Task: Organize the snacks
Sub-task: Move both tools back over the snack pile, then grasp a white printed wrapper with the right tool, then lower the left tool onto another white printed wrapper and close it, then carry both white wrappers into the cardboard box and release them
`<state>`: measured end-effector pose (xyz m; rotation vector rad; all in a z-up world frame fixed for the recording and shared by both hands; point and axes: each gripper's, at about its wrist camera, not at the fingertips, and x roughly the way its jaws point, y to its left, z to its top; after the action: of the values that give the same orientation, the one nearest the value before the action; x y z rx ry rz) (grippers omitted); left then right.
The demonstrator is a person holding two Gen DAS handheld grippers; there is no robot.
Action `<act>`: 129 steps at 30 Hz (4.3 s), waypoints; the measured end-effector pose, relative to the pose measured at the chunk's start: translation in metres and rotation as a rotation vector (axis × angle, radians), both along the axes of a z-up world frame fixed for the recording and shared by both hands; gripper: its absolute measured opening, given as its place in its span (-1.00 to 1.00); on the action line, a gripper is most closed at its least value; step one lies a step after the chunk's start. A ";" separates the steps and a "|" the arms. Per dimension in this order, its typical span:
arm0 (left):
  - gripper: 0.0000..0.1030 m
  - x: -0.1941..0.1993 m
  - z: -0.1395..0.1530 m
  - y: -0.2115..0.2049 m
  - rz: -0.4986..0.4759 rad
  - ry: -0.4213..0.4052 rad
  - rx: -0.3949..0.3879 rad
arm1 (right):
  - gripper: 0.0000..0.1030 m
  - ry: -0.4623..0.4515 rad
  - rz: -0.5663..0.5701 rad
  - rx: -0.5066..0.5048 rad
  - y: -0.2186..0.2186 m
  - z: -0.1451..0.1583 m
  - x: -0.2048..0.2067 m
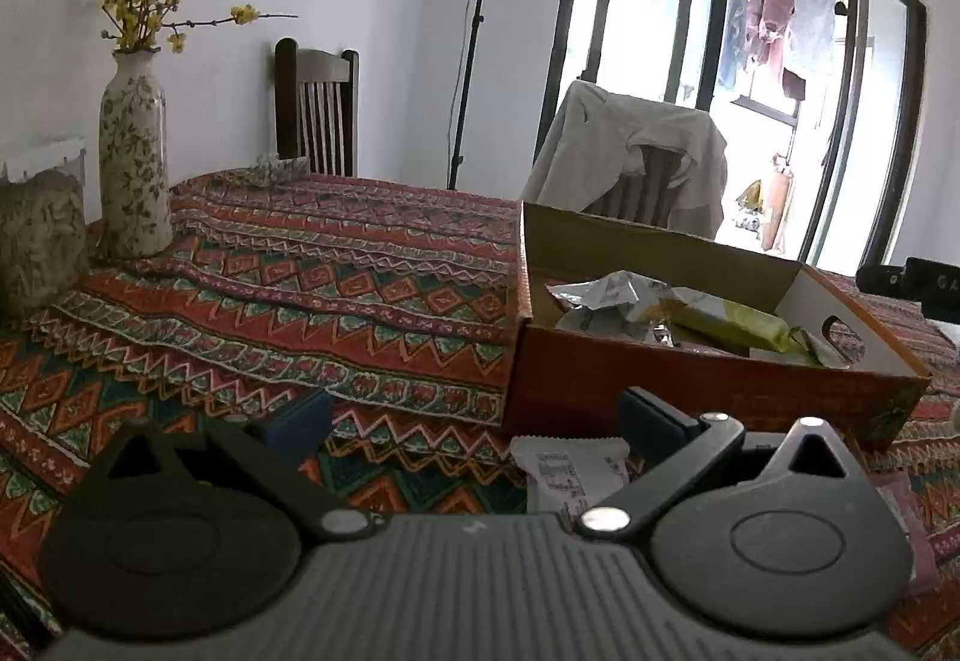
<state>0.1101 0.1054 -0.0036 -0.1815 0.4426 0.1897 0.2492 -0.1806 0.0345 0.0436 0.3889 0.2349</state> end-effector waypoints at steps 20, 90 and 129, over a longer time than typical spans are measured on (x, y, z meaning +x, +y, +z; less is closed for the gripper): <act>1.00 -0.007 0.003 0.004 -0.044 -0.036 -0.059 | 1.00 0.118 0.022 -0.038 -0.015 -0.010 -0.101; 1.00 0.051 -0.036 -0.038 -0.049 0.306 0.087 | -0.28 0.043 0.006 0.101 -0.029 -0.054 -0.105; -0.18 0.034 0.060 -0.078 -0.178 -0.036 0.057 | -0.28 -0.110 0.072 0.080 -0.004 0.009 -0.096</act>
<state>0.1443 0.0274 0.0568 -0.0887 0.4144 0.0238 0.1527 -0.1846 0.0435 0.0945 0.2714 0.3229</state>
